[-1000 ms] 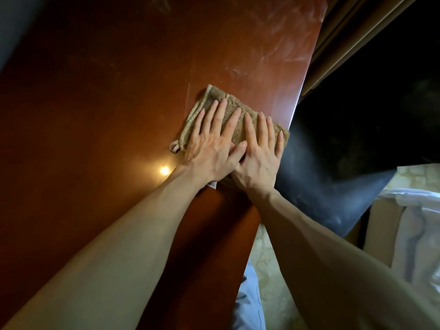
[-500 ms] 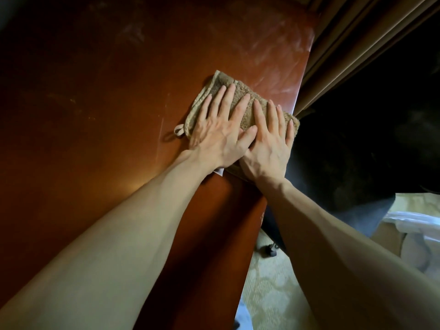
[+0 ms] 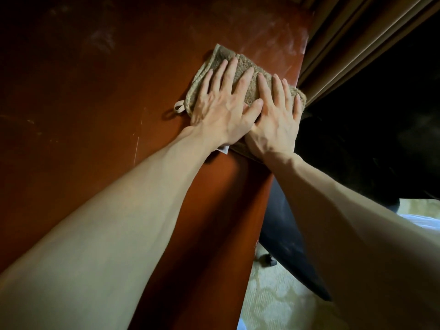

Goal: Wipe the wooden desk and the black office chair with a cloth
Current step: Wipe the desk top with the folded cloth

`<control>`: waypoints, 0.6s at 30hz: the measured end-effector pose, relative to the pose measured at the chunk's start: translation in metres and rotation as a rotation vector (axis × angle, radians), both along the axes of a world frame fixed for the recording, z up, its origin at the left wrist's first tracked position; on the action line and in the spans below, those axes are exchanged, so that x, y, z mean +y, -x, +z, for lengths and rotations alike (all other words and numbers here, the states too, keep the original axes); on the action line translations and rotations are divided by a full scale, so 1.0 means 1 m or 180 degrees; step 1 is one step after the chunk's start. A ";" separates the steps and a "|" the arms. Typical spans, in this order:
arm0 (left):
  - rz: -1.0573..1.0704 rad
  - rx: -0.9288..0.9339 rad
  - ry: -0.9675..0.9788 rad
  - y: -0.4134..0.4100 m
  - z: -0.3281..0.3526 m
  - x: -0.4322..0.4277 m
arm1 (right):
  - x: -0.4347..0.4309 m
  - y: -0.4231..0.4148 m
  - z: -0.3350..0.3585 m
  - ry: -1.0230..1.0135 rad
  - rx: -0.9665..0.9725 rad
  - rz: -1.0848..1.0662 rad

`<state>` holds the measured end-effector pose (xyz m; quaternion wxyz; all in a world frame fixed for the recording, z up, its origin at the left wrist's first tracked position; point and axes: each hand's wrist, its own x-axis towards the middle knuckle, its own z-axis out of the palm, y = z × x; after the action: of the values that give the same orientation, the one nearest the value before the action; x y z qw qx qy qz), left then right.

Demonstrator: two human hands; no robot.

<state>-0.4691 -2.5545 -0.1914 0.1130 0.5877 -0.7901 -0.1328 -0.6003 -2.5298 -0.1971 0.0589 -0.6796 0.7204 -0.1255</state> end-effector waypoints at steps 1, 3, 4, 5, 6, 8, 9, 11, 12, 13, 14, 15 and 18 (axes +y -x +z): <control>0.0023 0.0006 -0.0001 0.001 0.000 -0.003 | -0.003 0.002 0.000 0.0005 0.0026 0.0017; 0.0109 -0.0044 0.0022 0.003 0.000 -0.012 | -0.015 0.005 -0.002 0.0007 0.0061 0.0060; 0.0137 -0.0063 0.0028 0.006 0.000 -0.015 | -0.020 0.007 -0.003 0.0003 0.0076 0.0065; 0.0151 -0.0063 0.0022 0.008 0.000 -0.018 | -0.023 0.009 -0.003 0.0008 0.0071 0.0061; 0.0157 -0.0061 0.0012 0.009 -0.001 -0.020 | -0.025 0.011 -0.004 0.0024 0.0064 0.0059; 0.0169 -0.0066 0.0007 0.011 -0.002 -0.020 | -0.027 0.012 -0.005 0.0041 0.0100 0.0088; 0.0177 -0.0082 0.0022 0.011 -0.002 -0.020 | -0.028 0.011 -0.005 0.0032 0.0137 0.0119; 0.0174 -0.0131 0.0043 0.008 0.000 -0.019 | -0.027 0.009 -0.004 -0.0009 0.0247 0.0195; 0.0173 -0.0165 0.0028 0.005 0.002 -0.017 | -0.025 0.008 -0.003 -0.0029 0.0315 0.0223; 0.0175 -0.0187 0.0003 0.004 0.003 -0.013 | -0.024 0.007 -0.003 -0.0045 0.0371 0.0245; 0.0171 -0.0189 -0.0035 0.003 0.004 -0.008 | -0.021 0.006 -0.003 -0.0064 0.0398 0.0262; 0.0167 -0.0172 -0.0076 0.001 0.005 -0.001 | -0.016 0.005 -0.003 -0.0078 0.0403 0.0273; 0.0131 -0.0180 -0.0116 -0.009 0.008 0.025 | 0.008 -0.004 -0.002 -0.0107 0.0399 0.0284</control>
<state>-0.4603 -2.5298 -0.1833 0.0827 0.6093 -0.7781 -0.1281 -0.5964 -2.5216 -0.1986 0.0306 -0.7164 0.6937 -0.0678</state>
